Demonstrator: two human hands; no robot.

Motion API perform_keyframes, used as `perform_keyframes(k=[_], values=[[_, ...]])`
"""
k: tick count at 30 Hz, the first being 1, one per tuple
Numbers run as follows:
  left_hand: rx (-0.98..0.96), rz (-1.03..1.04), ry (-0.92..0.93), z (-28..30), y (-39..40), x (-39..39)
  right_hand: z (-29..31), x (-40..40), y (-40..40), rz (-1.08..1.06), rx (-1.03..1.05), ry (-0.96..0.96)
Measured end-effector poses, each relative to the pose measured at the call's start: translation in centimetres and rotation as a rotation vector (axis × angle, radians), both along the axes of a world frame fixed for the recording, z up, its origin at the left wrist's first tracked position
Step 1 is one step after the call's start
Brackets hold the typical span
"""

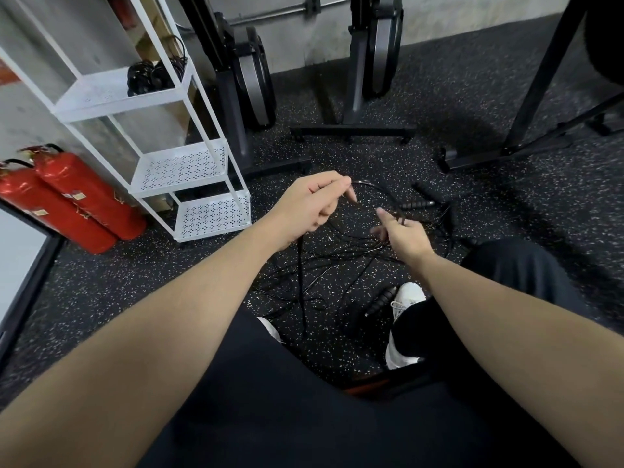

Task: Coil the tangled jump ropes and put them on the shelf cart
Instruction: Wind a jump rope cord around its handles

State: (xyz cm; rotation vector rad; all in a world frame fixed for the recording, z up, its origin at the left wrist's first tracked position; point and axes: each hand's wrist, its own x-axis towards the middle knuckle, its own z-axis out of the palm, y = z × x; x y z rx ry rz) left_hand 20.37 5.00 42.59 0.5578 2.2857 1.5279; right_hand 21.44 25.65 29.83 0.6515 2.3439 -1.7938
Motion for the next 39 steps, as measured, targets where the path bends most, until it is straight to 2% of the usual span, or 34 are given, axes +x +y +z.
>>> perform_keyframes(k=[2, 5, 8, 13, 15, 17, 19, 21, 23, 27, 29, 31, 33, 37, 39], values=[[-0.079, 0.085, 0.053, -0.8, -0.1, -0.5, -0.3, 0.0, -0.2, 0.066, -0.072, -0.105], [-0.243, 0.170, 0.064, -2.4, -0.2, -0.7, 0.3, 0.1, -1.1, 0.090, -0.282, -0.113], [-0.374, 0.117, -0.048, -4.8, -0.2, 0.0, 2.4, 0.1, -2.0, 0.083, -0.564, -0.075], [-0.447, -0.103, -0.242, -8.5, 0.8, 2.0, 3.4, -0.3, -2.2, -0.072, -1.070, -0.064], [-0.405, -0.148, -0.335, -9.2, 1.7, 2.8, 3.4, -0.4, -2.4, -0.129, -1.204, -0.060], [-0.405, -0.163, -0.372, -9.7, 2.5, 3.2, 3.7, -0.3, -2.8, -0.194, -1.251, -0.027], [-0.413, -0.144, -0.374, -10.4, 2.9, 3.2, 3.7, -0.4, -2.9, -0.282, -1.221, 0.005], [-0.328, -0.090, -0.425, -10.7, 3.1, 3.2, 3.7, -0.4, -2.5, -0.274, -1.122, 0.014], [-0.160, 0.021, -0.520, -10.4, 3.0, 3.2, 3.2, -0.2, -1.8, -0.117, -0.915, 0.007], [0.342, 0.356, -0.733, -9.0, 2.3, 2.1, 1.6, 0.7, -1.6, 0.339, -0.573, -0.032], [0.568, 0.477, -0.808, -8.0, 1.6, 1.4, 1.0, 1.3, -1.9, 0.538, -0.455, -0.122], [0.708, 0.559, -0.853, -7.4, 0.9, 1.0, 0.9, 1.9, -2.1, 0.737, -0.233, -0.201], [0.754, 0.620, -0.863, -7.4, 0.2, 0.9, 0.8, 2.1, -2.3, 0.896, 0.023, -0.218], [0.791, 0.681, -0.868, -8.4, -1.1, 0.5, 0.2, 1.8, -2.4, 0.886, 0.156, -0.236], [0.800, 0.689, -0.868, -8.7, -1.6, 0.3, 0.2, 1.8, -2.5, 0.834, 0.134, -0.204]])
